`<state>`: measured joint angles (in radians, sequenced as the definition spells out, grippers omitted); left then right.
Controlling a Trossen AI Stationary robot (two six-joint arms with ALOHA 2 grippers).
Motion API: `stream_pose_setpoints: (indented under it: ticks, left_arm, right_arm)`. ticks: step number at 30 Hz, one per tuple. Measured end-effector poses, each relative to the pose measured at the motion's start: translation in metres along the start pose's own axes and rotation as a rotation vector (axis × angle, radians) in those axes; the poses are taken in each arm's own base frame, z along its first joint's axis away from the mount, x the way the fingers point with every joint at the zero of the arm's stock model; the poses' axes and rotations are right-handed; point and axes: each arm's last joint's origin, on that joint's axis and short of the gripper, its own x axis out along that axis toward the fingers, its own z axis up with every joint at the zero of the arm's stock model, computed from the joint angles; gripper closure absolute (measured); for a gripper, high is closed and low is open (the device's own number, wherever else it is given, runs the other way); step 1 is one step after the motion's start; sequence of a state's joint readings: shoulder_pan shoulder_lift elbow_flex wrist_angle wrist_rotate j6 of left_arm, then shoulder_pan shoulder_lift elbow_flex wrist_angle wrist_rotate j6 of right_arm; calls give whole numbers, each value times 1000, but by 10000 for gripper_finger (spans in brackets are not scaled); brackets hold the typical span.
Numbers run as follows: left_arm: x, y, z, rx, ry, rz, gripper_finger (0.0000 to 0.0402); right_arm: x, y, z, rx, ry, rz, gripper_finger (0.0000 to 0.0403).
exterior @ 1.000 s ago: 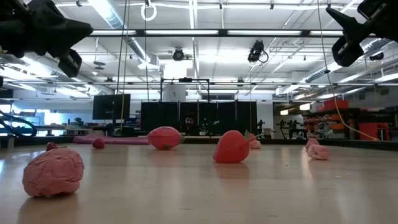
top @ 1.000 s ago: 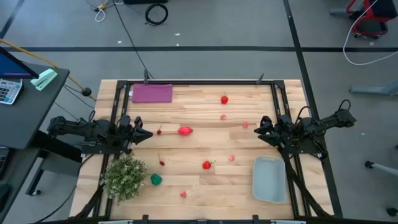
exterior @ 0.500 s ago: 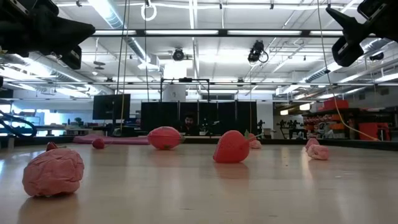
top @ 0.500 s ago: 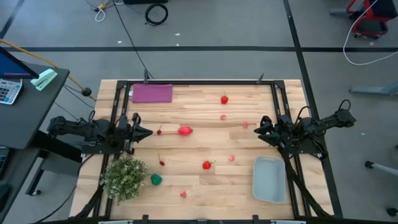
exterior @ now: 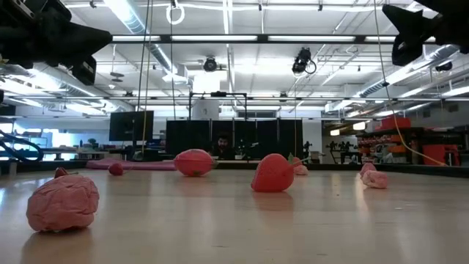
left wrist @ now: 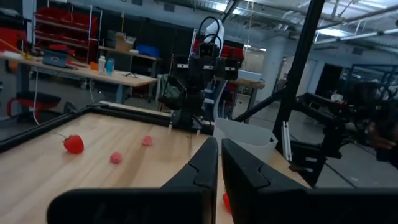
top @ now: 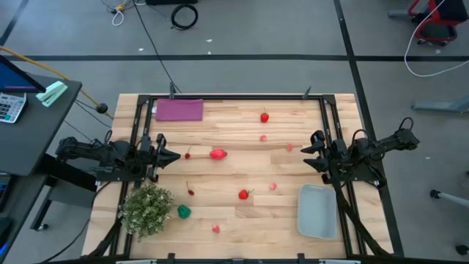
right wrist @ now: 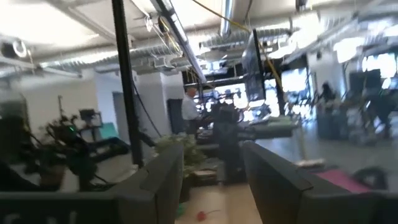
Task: Pick and placing Produce into tupperware
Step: Put the pink peach into the gray bin
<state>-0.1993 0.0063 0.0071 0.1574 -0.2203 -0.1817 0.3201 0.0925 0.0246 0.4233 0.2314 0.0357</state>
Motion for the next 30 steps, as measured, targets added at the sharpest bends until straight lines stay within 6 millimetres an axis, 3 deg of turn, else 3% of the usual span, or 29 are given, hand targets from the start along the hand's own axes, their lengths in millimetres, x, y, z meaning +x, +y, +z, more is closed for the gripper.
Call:
stream_pose_setpoints:
  ticks: [5,11,18,23,30]
  left_arm:
    - [0,0,4,161,-10,13,373]
    - [-4,-4,35,243,-103,47,359]
    - [-11,-5,67,326,-187,169,360]
    - [-13,-5,75,363,-200,225,367]
    - [-13,-4,72,373,-171,224,363]
  right_arm:
    - [1,-2,4,-57,-43,-18,225]
    - [1,-4,19,-11,-198,-52,225]
    - [23,-9,9,-12,-17,-127,225]
    - [65,-8,34,27,32,-173,225]
    - [155,-2,74,-27,116,-200,225]
